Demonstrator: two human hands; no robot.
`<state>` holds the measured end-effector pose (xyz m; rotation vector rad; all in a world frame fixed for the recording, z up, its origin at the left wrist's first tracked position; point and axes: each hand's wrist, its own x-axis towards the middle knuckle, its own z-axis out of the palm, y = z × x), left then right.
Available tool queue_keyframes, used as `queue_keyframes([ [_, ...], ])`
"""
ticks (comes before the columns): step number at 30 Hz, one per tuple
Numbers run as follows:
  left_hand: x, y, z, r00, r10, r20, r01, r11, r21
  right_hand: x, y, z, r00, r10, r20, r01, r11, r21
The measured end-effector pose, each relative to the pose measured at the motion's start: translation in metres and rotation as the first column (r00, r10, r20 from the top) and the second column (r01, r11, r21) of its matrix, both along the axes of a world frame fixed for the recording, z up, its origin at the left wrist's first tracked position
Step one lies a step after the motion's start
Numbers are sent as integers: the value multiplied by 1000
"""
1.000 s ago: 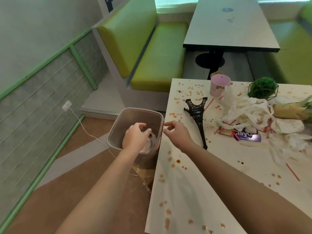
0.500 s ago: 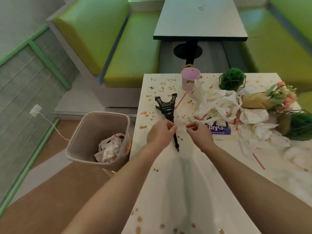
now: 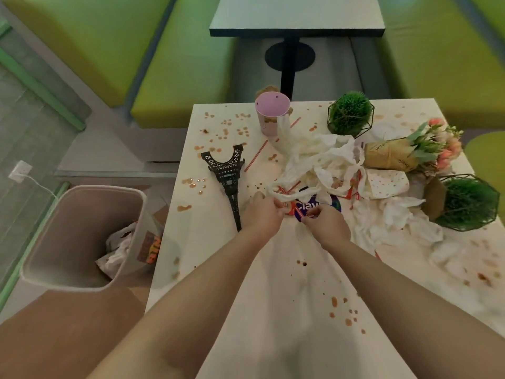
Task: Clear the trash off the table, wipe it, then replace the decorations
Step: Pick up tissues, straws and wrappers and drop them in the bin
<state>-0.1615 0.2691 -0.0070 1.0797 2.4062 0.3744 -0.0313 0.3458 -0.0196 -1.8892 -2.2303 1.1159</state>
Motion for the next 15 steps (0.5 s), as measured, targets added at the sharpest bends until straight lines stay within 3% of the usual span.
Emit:
queue_keyframes([
  [8, -4, 20, -24, 984, 159, -80, -157, 987, 35, -9, 14, -15, 999, -12, 38, 14, 999, -42],
  [15, -3, 21, -25, 981, 174, -90, -171, 984, 41, -11, 15, -14, 1000, -16, 26, 19, 995, -98],
])
